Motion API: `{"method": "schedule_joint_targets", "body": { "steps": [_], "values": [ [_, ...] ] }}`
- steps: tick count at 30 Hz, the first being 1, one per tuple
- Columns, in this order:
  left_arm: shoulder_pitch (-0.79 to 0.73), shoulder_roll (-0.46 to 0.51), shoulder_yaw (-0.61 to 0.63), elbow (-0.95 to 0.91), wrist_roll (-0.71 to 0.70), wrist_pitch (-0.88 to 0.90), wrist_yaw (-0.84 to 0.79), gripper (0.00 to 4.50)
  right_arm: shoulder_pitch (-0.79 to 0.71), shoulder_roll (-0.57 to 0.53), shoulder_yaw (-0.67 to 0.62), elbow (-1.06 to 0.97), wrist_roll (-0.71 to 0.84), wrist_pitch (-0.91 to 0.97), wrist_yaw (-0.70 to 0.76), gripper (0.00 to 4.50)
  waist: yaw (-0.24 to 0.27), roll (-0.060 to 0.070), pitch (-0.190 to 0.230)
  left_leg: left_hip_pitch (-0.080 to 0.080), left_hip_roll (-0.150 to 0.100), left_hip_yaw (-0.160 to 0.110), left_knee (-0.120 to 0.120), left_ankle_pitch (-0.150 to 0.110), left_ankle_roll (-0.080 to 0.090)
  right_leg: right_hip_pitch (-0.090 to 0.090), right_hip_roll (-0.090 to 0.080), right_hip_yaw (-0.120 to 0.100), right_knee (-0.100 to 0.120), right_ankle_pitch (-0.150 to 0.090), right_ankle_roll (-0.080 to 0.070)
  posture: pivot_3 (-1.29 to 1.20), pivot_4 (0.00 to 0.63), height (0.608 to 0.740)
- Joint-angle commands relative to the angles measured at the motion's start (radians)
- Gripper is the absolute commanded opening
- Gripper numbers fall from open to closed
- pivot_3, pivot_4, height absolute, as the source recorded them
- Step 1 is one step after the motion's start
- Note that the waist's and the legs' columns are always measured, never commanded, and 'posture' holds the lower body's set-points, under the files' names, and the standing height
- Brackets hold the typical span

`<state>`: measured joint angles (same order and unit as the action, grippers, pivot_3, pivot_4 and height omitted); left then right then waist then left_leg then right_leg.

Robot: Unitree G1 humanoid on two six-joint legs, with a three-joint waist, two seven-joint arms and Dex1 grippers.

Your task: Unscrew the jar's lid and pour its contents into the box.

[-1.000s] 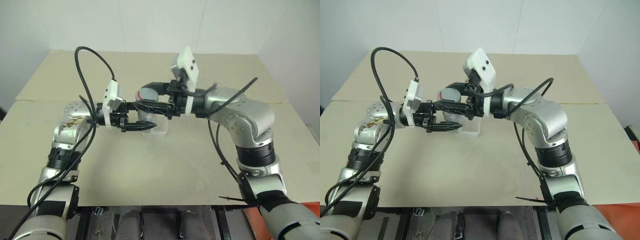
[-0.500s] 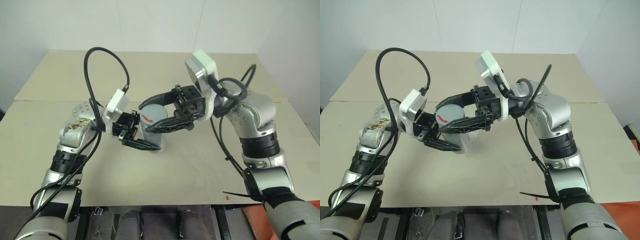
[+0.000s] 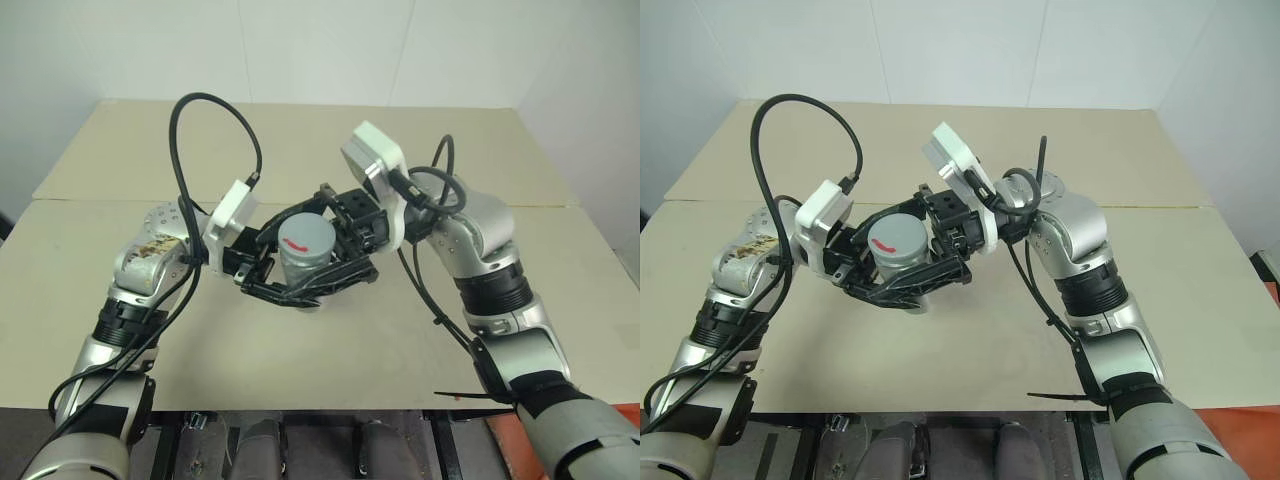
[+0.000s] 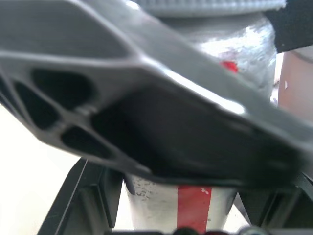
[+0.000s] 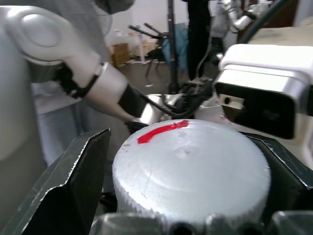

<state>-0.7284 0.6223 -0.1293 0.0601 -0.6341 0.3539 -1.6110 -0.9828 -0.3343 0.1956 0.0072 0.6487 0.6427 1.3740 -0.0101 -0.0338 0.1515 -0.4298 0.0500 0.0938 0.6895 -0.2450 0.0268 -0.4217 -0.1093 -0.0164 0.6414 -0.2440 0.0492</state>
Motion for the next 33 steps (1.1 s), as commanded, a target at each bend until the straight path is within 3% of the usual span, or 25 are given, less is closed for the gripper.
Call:
{"method": "schedule_joint_targets", "body": {
  "steps": [1,7,16,22,33],
  "values": [
    [-0.006,0.068,0.088,0.031,-0.019,0.005,-0.003,2.84,0.053,-0.021,-0.083,-0.117,0.0,0.008,-0.143,4.47,-0.001,0.0,0.0,0.0,0.0,0.0,0.0,0.0,0.0,0.0,0.0,0.0,0.0,0.0,0.0,0.0,0.15,0.74],
    [0.028,0.094,0.174,0.076,0.022,-0.007,0.115,2.84,0.172,-0.049,-0.156,-0.29,-0.018,0.05,-0.407,4.47,-0.001,0.0,0.0,0.0,0.0,0.0,0.0,0.001,-0.002,0.0,0.0,0.0,0.0,0.0,0.0,0.0,0.15,0.74],
    [0.124,-0.04,0.194,-0.031,0.136,-0.037,0.489,2.84,0.18,0.019,-0.18,-0.416,-0.06,0.214,-0.822,4.47,-0.001,0.0,0.0,0.0,0.0,0.0,0.0,0.001,-0.002,0.0,0.0,0.0,0.0,0.0,0.0,0.0,0.15,0.74],
    [0.153,-0.13,0.159,-0.09,0.225,-0.018,0.706,2.84,0.154,0.058,-0.116,-0.473,-0.069,0.264,-0.911,4.47,-0.002,0.0,0.0,0.0,0.0,0.0,0.0,0.0,-0.001,0.0,0.0,0.001,0.0,0.0,0.0,0.0,0.15,0.74],
    [0.194,-0.155,0.129,-0.17,0.253,0.001,0.785,2.84,0.104,0.129,-0.015,-0.4,-0.201,0.245,-1.043,4.47,-0.003,0.0,0.0,0.0,0.0,0.0,0.0,0.001,-0.001,0.0,0.0,0.0,0.001,0.0,0.0,0.0,0.15,0.74]
  ]
}}
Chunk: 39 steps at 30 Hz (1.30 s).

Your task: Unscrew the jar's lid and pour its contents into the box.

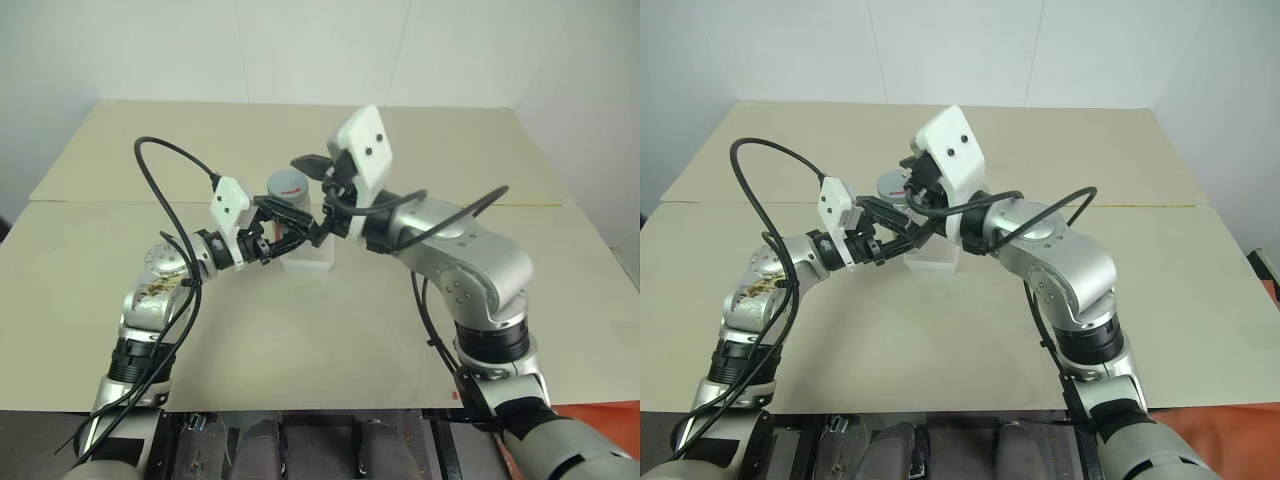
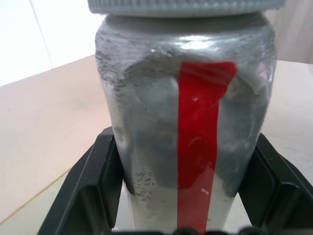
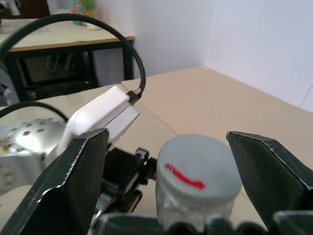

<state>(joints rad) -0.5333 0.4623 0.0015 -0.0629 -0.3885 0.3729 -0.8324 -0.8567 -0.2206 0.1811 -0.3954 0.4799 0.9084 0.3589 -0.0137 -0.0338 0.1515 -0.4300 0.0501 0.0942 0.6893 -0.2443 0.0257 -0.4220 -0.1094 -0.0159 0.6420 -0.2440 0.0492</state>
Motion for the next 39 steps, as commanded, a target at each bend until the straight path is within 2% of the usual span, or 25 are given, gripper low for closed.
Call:
{"method": "schedule_joint_targets", "body": {
  "steps": [1,13,16,19,20,26,28,31,34,39],
  "values": [
    [-0.002,0.007,-0.002,-0.047,0.01,-0.02,0.007,2.84,-0.025,0.022,-0.001,0.011,-0.042,-0.028,-0.034,4.47,0.001,0.0,0.0,0.0,0.0,0.0,0.0,0.0,0.0,0.0,0.0,0.0,0.0,0.0,0.0,0.0,0.15,0.74],
    [-0.008,0.015,0.002,-0.044,0.004,-0.036,-0.039,2.84,-0.032,0.046,0.003,0.054,-0.087,-0.052,-0.003,4.47,0.0,0.0,0.0,0.0,0.0,0.0,0.0,0.001,-0.001,0.0,0.0,0.0,0.0,0.0,0.0,0.0,0.15,0.74],
    [-0.012,0.016,0.002,-0.039,0.002,-0.039,-0.05,2.84,-0.031,0.046,0.001,0.057,-0.092,-0.056,0.006,3.89,0.0,0.0,0.0,0.0,0.0,0.0,0.0,0.001,-0.001,0.0,0.0,0.0,0.0,0.0,0.0,0.0,0.15,0.74],
    [-0.014,0.017,0.003,-0.036,0.001,-0.042,-0.055,2.84,-0.03,0.045,-0.001,0.058,-0.092,-0.056,0.017,2.94,0.0,0.0,0.0,0.0,0.0,0.0,0.0,0.0,-0.001,0.0,0.0,0.0,0.0,0.0,0.0,0.0,0.15,0.74],
    [-0.013,0.017,0.003,-0.036,0.0,-0.042,-0.055,2.84,-0.029,0.044,-0.003,0.057,-0.091,-0.054,0.022,2.77,0.0,0.0,0.0,0.0,0.0,0.0,0.0,0.0,-0.001,0.0,0.0,0.0,0.0,0.0,0.0,0.0,0.15,0.74],
    [-0.016,0.025,0.011,-0.031,-0.021,-0.049,-0.089,2.84,-0.03,0.028,-0.015,0.063,-0.074,-0.052,0.064,2.77,0.0,0.0,0.0,0.0,0.0,0.0,0.0,0.0,-0.001,0.0,0.0,0.0,0.0,0.0,0.0,0.0,0.15,0.74],
    [-0.021,0.033,0.027,-0.021,-0.056,-0.055,-0.138,2.84,-0.029,0.008,-0.02,0.074,-0.058,-0.066,0.115,2.77,0.0,0.0,0.0,0.0,0.0,0.0,0.0,0.0,-0.001,0.0,0.0,0.0,0.0,0.0,0.0,0.0,0.15,0.74],
    [-0.027,0.091,0.048,-0.012,-0.16,-0.01,-0.306,2.84,-0.016,-0.04,-0.044,0.082,0.018,-0.107,0.267,2.77,0.0,0.0,0.0,0.0,0.0,0.0,0.0,0.0,0.0,0.0,0.0,0.0,0.0,0.0,0.0,0.0,0.15,0.74],
    [-0.045,0.153,0.055,0.007,-0.248,0.031,-0.466,2.84,-0.009,-0.09,-0.076,0.083,0.131,-0.131,0.45,2.77,0.0,0.0,0.0,0.0,0.0,0.0,-0.001,0.0,0.001,0.0,0.0,0.0,-0.001,0.0,0.0,0.0,0.15,0.74],
    [-0.105,0.164,0.055,0.069,-0.291,0.03,-0.594,2.84,-0.029,-0.179,-0.066,0.132,0.261,-0.169,0.768,2.77,0.004,0.0,0.0,0.0,0.0,0.0,0.0,-0.001,0.002,0.001,0.0,0.0,-0.001,0.0,0.0,0.0,0.15,0.74]
  ]
}}
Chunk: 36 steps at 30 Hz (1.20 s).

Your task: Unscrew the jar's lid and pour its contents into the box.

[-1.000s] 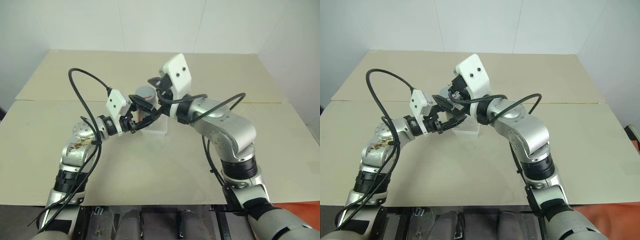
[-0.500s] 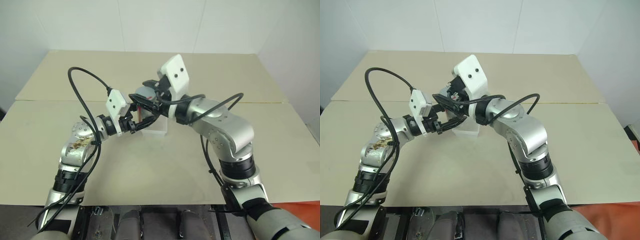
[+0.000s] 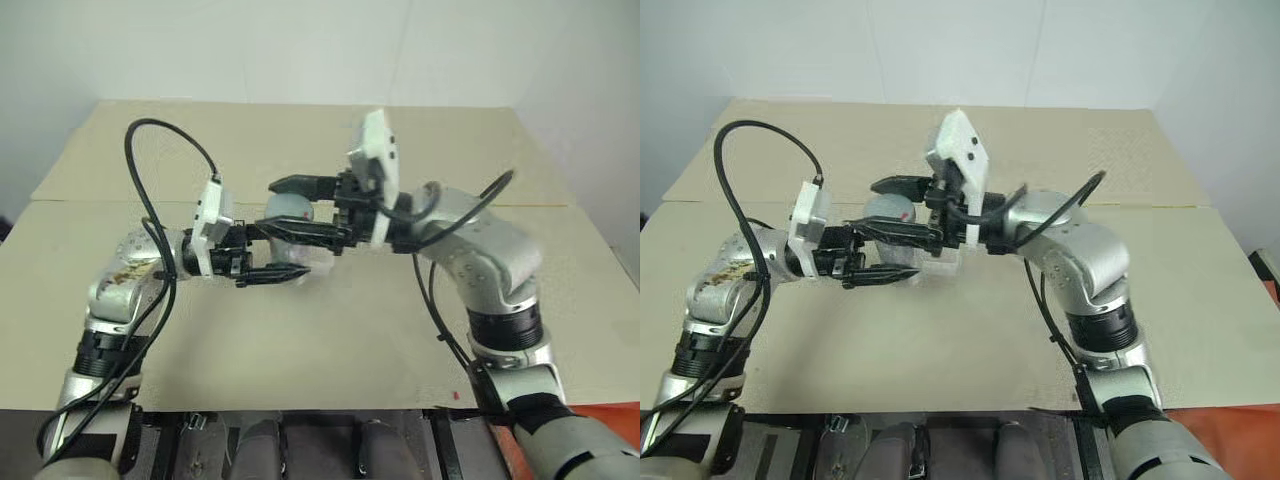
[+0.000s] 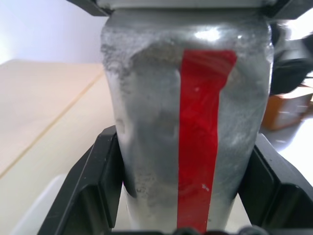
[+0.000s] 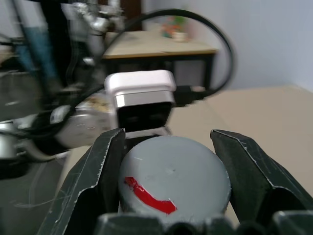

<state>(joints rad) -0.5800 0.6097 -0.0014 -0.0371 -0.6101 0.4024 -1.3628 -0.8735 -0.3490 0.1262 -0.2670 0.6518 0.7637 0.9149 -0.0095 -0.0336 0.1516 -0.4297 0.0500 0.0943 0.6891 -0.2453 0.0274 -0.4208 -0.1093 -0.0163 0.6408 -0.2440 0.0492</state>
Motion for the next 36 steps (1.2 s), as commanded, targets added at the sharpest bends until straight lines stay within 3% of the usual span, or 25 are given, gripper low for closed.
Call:
{"method": "schedule_joint_targets", "body": {
  "steps": [1,6,14,17,19,20,25,30,36],
  "values": [
    [-0.068,0.019,0.054,0.049,-0.077,0.005,-0.09,2.84,-0.02,-0.062,-0.007,0.015,0.109,-0.025,0.265,2.77,0.0,0.0,0.0,0.0,0.0,0.0,0.0,0.0,0.0,0.0,0.0,0.0,0.0,0.0,0.0,0.0,0.15,0.74],
    [-0.117,0.008,0.025,0.055,-0.081,-0.009,-0.166,2.84,-0.065,-0.081,0.015,0.079,0.155,-0.037,0.442,2.77,-0.003,0.0,0.0,0.0,0.0,0.0,0.0,0.0,0.0,-0.001,0.0,0.0,0.0,0.0,0.0,0.0,0.15,0.74],
    [-0.119,-0.009,0.023,0.036,-0.079,-0.021,-0.171,2.84,-0.093,-0.062,0.05,0.119,0.111,-0.07,0.476,2.77,-0.003,0.0,0.0,0.0,0.0,0.0,0.001,0.0,0.0,-0.001,0.001,0.001,0.001,0.0,0.0,0.0,0.15,0.74],
    [-0.111,-0.008,0.022,0.038,-0.072,-0.031,-0.17,2.84,-0.091,-0.059,0.046,0.117,0.106,-0.076,0.455,3.75,-0.002,0.0,0.0,0.0,0.0,0.0,0.001,0.0,0.0,-0.001,0.0,0.001,0.001,0.0,0.0,0.0,0.15,0.74],
    [-0.101,-0.007,0.027,0.037,-0.072,-0.034,-0.157,2.84,-0.085,-0.046,0.031,0.113,0.098,-0.075,0.408,4.42,-0.002,0.0,0.0,0.0,0.0,0.0,0.001,0.0,0.0,-0.001,0.001,0.001,0.001,0.0,0.0,0.0,0.15,0.74],
    [-0.092,-0.007,0.033,0.037,-0.071,-0.037,-0.147,2.84,-0.08,-0.041,0.023,0.107,0.094,-0.075,0.382,4.47,-0.002,0.0,0.0,0.0,0.0,0.0,0.002,0.0,0.0,-0.001,0.001,0.001,0.001,0.0,0.0,0.0,0.15,0.74],
    [-0.058,0.001,0.07,0.032,-0.07,-0.037,-0.088,2.84,-0.039,-0.04,-0.017,0.046,0.082,-0.065,0.243,4.47,-0.002,0.0,0.0,0.0,0.001,-0.001,0.002,0.0,0.0,-0.001,0.001,0.001,0.001,0.0,0.0,0.0,0.15,0.74],
    [0.01,0.005,0.126,0.026,-0.032,-0.055,0.051,2.84,0.041,-0.029,-0.084,-0.048,0.02,-0.064,-0.041,4.47,-0.002,0.0,0.0,0.0,0.001,-0.003,0.002,0.0,0.0,-0.001,0.0,0.001,0.001,0.0,0.0,0.0,0.15,0.74],
    [0.064,-0.085,0.12,-0.039,0.046,-0.076,0.285,2.84,0.049,0.004,-0.113,-0.142,-0.018,0.029,-0.318,4.47,0.001,0.0,0.0,0.0,0.001,-0.004,0.002,0.0,0.0,-0.001,0.0,0.001,0.002,0.0,0.0,0.0,0.15,0.74]
  ]
}}
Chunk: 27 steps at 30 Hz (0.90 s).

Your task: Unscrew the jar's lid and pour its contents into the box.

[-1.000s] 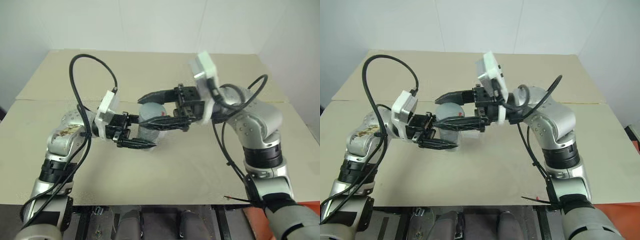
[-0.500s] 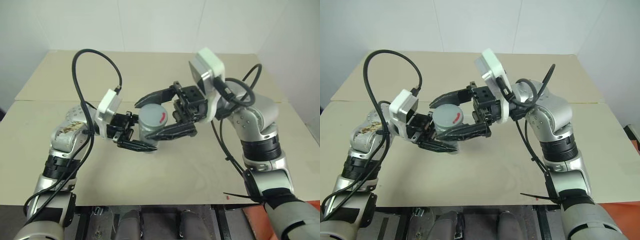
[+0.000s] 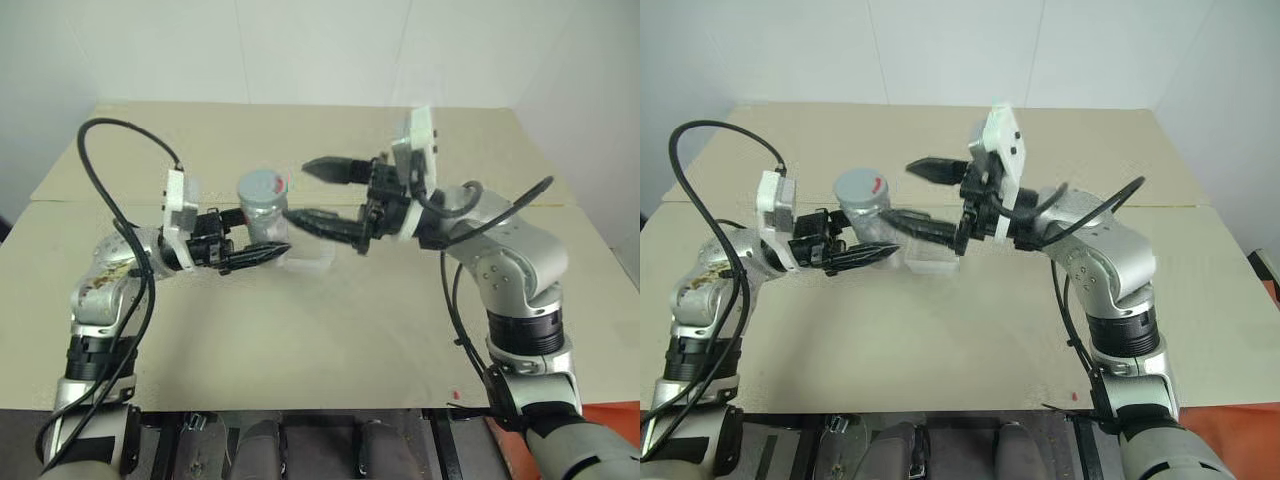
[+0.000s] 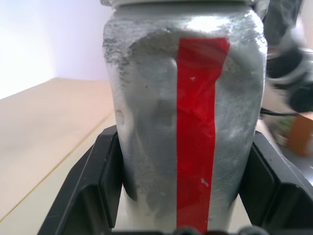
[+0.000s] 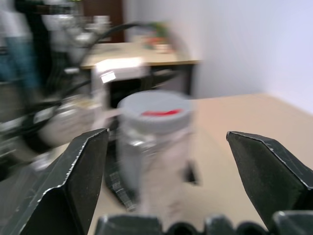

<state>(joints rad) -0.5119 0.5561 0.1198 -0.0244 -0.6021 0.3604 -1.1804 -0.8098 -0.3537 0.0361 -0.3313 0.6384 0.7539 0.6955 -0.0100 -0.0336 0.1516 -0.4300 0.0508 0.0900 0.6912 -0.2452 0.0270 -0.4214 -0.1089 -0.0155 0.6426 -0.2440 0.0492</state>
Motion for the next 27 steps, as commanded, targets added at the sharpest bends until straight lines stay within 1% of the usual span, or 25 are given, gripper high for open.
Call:
{"method": "schedule_joint_targets", "body": {
  "steps": [1,6,8,10,18,27],
  "values": [
    [-0.005,-0.052,-0.008,-0.058,0.064,-0.038,0.156,2.84,-0.013,0.019,-0.018,-0.095,-0.004,0.057,-0.134,4.47,0.002,0.0,0.0,0.0,0.0,0.0,0.0,0.0,0.0,0.0,0.0,0.0,0.0,0.0,0.0,0.0,0.15,0.74],
    [-0.011,-0.133,-0.038,-0.084,0.146,-0.033,0.344,2.84,-0.016,0.079,0.029,-0.15,-0.016,0.13,-0.265,4.47,0.001,0.0,0.0,0.0,0.0,0.001,0.0,0.0,0.0,0.0,0.0,0.0,0.0,0.0,0.0,0.0,0.15,0.74],
    [-0.01,-0.15,-0.05,-0.093,0.165,-0.029,0.383,2.84,-0.021,0.095,0.048,-0.15,-0.029,0.15,-0.301,4.47,0.0,0.0,0.0,0.0,0.0,0.001,0.0,0.0,0.0,0.0,0.0,0.0,0.0,0.0,0.0,0.0,0.15,0.74],
    [-0.002,-0.166,-0.057,-0.103,0.168,-0.027,0.41,2.84,-0.031,0.108,0.086,-0.128,-0.076,0.159,-0.342,4.47,-0.002,0.0,0.0,0.0,0.0,0.001,0.0,0.0,0.0,0.0,0.0,0.0,0.0,0.0,0.0,0.0,0.15,0.74],
    [0.039,-0.158,-0.071,-0.148,0.165,-0.029,0.417,2.84,-0.065,0.151,0.141,-0.047,-0.181,0.162,-0.416,4.47,-0.003,0.0,0.0,0.0,0.0,0.002,0.0,0.0,0.0,0.0,0.0,0.0,0.0,0.0,0.0,0.0,0.15,0.74],
    [0.053,-0.147,-0.078,-0.164,0.167,-0.024,0.419,2.84,-0.078,0.17,0.137,-0.039,-0.214,0.154,-0.41,4.47,-0.003,0.0,0.0,0.0,0.0,0.002,0.0,0.0,0.0,0.0,0.0,0.0,-0.001,0.0,0.0,0.0,0.15,0.74]
  ]
}}
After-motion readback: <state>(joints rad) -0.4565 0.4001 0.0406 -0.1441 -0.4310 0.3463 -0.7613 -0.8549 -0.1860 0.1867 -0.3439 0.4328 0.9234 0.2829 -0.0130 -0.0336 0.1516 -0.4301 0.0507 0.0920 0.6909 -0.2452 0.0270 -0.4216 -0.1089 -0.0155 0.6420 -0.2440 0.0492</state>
